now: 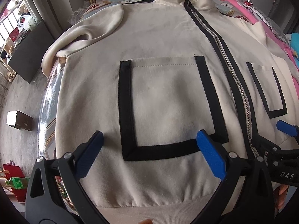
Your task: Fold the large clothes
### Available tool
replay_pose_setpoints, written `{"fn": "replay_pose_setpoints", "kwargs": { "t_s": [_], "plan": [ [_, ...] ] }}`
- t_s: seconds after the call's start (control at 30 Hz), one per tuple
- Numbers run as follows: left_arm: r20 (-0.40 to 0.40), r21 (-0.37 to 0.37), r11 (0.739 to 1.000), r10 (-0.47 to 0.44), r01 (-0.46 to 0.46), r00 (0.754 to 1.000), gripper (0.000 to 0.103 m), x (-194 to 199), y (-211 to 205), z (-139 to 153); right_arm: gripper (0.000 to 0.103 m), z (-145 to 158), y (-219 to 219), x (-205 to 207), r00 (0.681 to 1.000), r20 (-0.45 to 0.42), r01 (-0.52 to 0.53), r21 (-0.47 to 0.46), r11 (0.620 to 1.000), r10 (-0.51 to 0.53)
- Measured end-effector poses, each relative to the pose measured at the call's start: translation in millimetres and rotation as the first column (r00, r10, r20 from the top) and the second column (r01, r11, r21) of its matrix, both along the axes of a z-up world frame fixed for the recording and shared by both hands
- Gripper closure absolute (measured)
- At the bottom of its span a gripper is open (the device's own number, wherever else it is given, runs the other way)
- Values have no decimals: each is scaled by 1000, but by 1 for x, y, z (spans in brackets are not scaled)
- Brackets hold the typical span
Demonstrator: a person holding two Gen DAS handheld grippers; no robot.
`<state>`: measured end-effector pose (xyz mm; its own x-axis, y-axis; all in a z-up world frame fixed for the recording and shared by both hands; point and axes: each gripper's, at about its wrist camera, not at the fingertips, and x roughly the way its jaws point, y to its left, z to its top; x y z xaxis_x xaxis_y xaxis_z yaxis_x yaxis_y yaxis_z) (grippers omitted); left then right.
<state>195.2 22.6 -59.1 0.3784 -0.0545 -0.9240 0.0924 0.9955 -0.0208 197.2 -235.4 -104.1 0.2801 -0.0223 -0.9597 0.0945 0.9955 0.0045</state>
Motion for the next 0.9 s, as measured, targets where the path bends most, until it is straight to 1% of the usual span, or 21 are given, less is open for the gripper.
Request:
{"fn": "replay_pose_setpoints", "kwargs": {
  "t_s": [0.13, 0.23, 0.3, 0.33, 0.37, 0.43, 0.47, 0.57, 0.63, 0.73, 0.83, 0.87, 0.9],
  "plan": [
    [6, 1, 1000, -3, 3, 1000, 6, 0, 0, -1, 5, -1, 2, -5, 999, 46, 4, -9, 1000, -4],
    [-5, 1, 1000, -24, 24, 1000, 6, 3, 0, -1, 5, 0, 1, -10, 998, 70, -4, -5, 1000, 5],
    [-22, -13, 999, -30, 30, 999, 6, 6, 3, 0, 5, 2, -1, -11, 999, 49, 9, 4, 1000, -9],
    [-18, -33, 999, -28, 27, 999, 6, 6, 5, 2, 5, 4, -3, -9, 999, 31, 19, 17, 1000, -20],
    [-1, -53, 998, -24, 24, 1000, 6, 5, 8, 6, 5, 8, -4, -9, 999, 35, 25, 36, 999, -26],
    [64, -64, 998, -16, 20, 998, 6, 1, 15, 19, 5, 27, -3, -6, 993, 114, 29, 54, 998, -35],
    [108, -56, 998, -14, 20, 994, 6, -2, 20, 28, 5, 39, 1, -2, 986, 165, 24, 46, 999, -31],
    [214, -33, 999, 10, -3, 977, 6, -7, 39, 53, 5, 61, 16, 12, 968, 250, -27, 54, 998, 12],
    [274, -30, 998, 66, -60, 960, 6, -7, 63, 70, 5, 74, 36, 26, 952, 299, -87, 62, 994, 64],
    [325, -49, 984, 176, -169, 929, 6, -3, 107, 86, 5, 78, 63, 42, 929, 343, -163, 53, 985, 135],
    [325, -109, 953, 301, -281, 896, 6, 3, 160, 96, 5, 71, 88, 46, 913, 352, -238, 46, 970, 207],
    [314, -136, 942, 335, -307, 888, 7, 7, 178, 96, 5, 69, 93, 44, 911, 351, -249, 46, 967, 217],
    [297, -163, 930, 363, -328, 883, 7, 11, 193, 94, 5, 62, 102, 46, 910, 342, -267, 49, 962, 235]
  ]
}}
